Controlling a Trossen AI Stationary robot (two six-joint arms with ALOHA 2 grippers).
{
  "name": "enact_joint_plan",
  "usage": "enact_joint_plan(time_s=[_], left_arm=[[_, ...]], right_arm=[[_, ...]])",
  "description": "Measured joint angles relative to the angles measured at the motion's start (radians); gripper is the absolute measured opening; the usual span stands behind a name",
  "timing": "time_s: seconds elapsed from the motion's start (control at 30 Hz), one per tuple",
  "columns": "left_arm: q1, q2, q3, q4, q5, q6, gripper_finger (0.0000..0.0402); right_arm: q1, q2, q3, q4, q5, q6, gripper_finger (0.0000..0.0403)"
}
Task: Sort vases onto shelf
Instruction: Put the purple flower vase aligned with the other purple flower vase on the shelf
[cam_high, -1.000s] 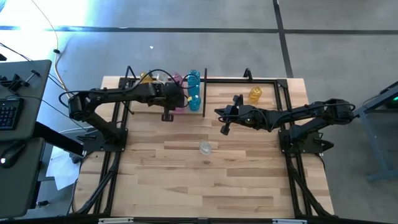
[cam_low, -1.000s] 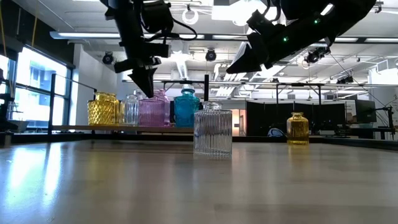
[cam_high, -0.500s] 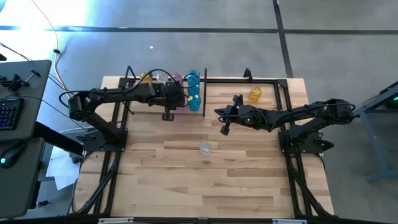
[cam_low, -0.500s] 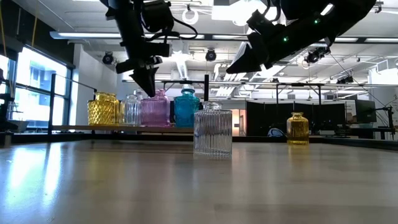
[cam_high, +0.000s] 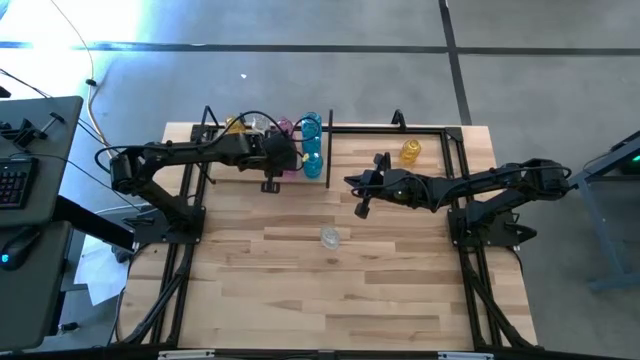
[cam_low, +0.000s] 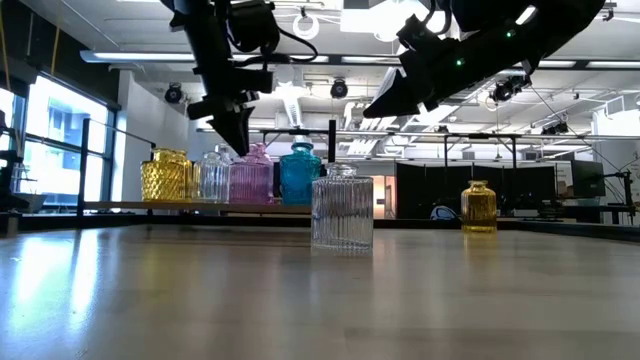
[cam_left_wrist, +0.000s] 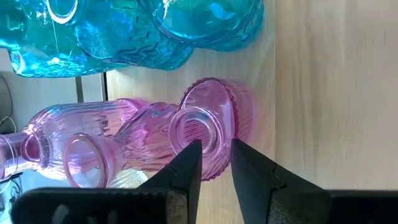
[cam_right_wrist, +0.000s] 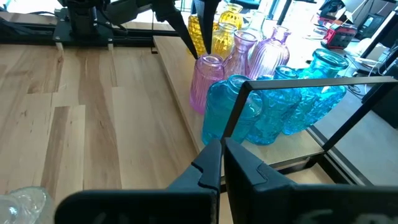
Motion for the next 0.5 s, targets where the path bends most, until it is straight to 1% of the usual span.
enact_joint_plan(time_s=[0.1, 0.37, 0.5], left_arm=[[0.000, 0.000, 0.000, 0.003, -0.016, -0.012, 0.0075], [-0.009, 0.000, 0.000, 0.005, -0.024, -0.123, 0.0074], [-0.033, -0.007, 0.001, 0.002, -0.023, -0.128, 0.0074]], right_arm=[[0.000, 0.000, 0.000, 0.000, 0.000, 0.000, 0.0000], [0.000, 0.000, 0.000, 0.000, 0.000, 0.000, 0.0000], [0.000, 0.000, 0.000, 0.000, 0.000, 0.000, 0.0000]])
